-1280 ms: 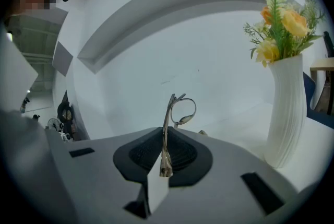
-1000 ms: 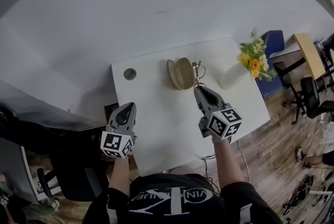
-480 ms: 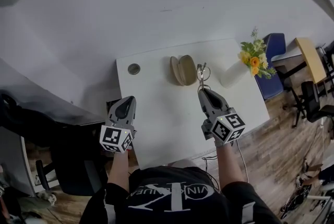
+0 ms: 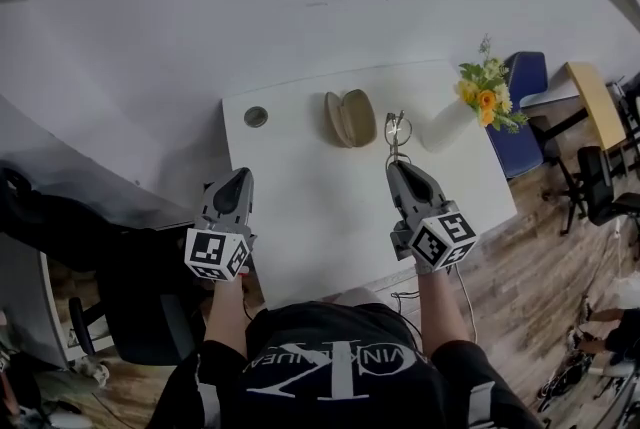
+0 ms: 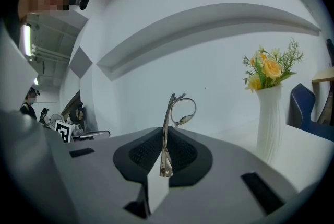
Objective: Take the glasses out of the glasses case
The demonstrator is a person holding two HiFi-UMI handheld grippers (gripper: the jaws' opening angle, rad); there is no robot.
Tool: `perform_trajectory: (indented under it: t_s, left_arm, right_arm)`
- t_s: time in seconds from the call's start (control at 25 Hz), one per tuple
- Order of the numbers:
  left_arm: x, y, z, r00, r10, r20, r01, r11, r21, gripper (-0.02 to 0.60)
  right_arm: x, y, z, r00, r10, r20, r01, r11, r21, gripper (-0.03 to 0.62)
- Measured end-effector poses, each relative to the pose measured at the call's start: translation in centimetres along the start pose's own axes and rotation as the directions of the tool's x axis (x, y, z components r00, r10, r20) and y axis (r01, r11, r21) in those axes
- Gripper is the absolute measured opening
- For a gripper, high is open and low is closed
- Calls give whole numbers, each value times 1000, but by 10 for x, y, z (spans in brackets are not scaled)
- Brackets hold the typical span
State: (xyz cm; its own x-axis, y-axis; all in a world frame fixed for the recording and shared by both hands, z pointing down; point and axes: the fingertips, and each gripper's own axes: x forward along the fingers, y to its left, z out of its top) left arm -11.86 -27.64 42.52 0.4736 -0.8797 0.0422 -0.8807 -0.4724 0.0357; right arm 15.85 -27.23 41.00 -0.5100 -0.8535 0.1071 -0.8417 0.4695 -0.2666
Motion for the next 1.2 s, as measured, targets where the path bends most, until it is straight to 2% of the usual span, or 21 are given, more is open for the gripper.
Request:
perform_trajectory:
  t_s: [1.2]
  left_arm:
    - [-3, -1, 2, 1000, 0, -5, 0, 1000, 12, 15]
  right_arm:
    - [-10, -1, -10, 1000, -20, 10, 19, 999, 38, 41]
